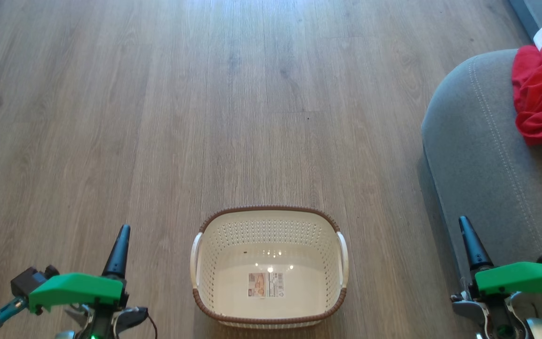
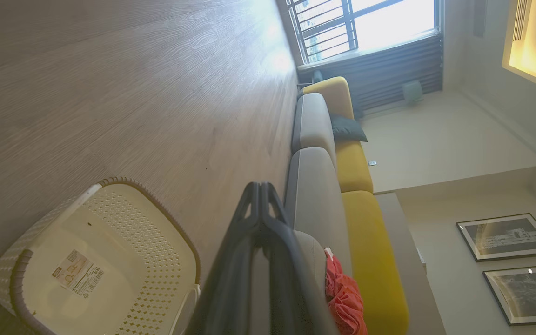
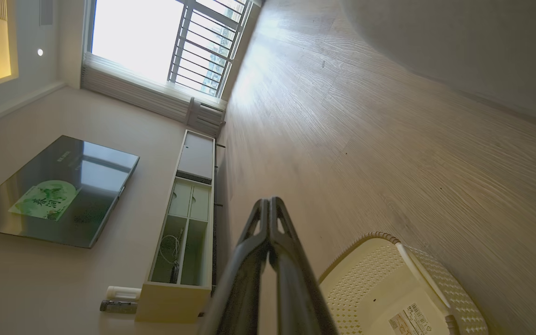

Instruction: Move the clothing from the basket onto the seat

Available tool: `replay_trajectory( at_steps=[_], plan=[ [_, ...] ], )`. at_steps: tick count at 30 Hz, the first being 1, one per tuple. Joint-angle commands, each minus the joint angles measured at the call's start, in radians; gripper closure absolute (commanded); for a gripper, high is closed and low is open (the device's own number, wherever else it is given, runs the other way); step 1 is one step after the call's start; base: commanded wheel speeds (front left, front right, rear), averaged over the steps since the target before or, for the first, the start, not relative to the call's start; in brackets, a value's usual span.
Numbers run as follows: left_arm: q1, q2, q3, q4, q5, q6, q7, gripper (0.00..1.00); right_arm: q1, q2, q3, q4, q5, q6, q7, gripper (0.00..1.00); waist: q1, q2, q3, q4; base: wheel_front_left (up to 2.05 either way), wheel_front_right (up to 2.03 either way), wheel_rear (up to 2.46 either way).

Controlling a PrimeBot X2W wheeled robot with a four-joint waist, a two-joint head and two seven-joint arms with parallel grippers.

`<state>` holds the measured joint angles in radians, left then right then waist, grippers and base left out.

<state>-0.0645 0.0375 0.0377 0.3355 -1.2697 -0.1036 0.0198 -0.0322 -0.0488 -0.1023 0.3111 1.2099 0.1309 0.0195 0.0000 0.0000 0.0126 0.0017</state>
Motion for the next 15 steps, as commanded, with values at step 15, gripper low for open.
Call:
replay_trajectory(
  at_steps=[15],
  plan=[
    [-0.043,0.011,0.054,-0.065,-0.177,-0.019,0.05,1.0,-0.066,-0.002,-0.001,-0.053,0.209,0.0,0.05,1.0,0.0,0.0,-0.005,-0.001,0.0,0.0,0.0]
  ],
)
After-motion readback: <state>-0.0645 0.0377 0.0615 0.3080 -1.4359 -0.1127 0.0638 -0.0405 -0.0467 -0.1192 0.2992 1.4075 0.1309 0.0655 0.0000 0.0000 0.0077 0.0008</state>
